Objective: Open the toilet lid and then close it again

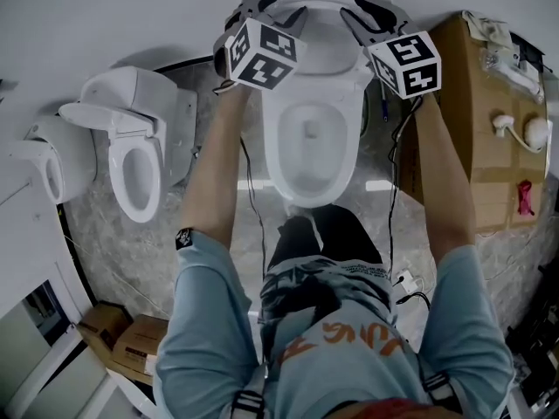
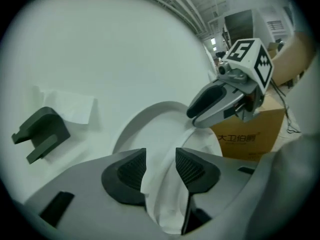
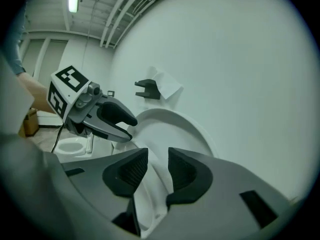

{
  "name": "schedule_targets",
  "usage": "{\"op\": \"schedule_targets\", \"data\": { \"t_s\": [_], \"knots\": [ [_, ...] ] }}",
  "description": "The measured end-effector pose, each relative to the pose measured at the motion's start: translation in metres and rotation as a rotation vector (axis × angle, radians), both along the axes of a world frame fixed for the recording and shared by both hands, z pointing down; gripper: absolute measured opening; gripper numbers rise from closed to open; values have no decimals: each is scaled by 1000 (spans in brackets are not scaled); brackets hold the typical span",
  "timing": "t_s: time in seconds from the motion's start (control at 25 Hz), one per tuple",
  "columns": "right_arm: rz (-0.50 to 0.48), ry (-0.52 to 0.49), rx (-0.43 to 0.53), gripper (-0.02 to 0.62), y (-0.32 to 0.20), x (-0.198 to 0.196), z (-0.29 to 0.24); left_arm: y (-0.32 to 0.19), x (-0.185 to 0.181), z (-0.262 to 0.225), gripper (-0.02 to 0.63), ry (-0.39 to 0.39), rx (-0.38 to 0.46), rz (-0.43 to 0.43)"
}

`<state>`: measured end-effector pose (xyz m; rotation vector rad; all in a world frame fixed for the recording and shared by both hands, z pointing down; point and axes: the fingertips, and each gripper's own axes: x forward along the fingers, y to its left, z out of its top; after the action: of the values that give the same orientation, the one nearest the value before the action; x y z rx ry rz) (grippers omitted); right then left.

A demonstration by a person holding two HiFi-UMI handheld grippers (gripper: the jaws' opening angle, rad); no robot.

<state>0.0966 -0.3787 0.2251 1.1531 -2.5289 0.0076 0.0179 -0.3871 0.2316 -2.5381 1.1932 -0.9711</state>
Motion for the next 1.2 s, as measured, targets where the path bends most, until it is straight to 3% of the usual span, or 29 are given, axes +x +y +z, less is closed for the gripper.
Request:
{"op": "schedule_targets", "data": {
  "t_s": [0.2,0.28,0.44,0.56,0.64,0.76,1.0,1.2],
  "knots": [
    [-146,52,-43,171,0,-15,6,12,19,15,204,-90,-121,202],
    [-193,63,-85,213,1,-20,12,6,16,24,207,-126,-155,205],
    [-211,105,-140,219,-7,-22,29,-5,13,35,204,-110,-210,197],
    [-202,146,-133,200,-13,-20,34,-8,12,38,178,-114,-198,187],
    [-170,138,-129,153,-13,-18,35,-8,13,39,172,-95,-172,160],
    [-161,119,-147,155,-8,-19,36,-3,10,40,146,-97,-140,147],
    [-195,175,-140,149,17,-24,31,20,6,33,137,-59,-139,182],
    [-215,218,-129,147,51,-27,28,55,4,31,137,-79,-124,223]
  ]
}}
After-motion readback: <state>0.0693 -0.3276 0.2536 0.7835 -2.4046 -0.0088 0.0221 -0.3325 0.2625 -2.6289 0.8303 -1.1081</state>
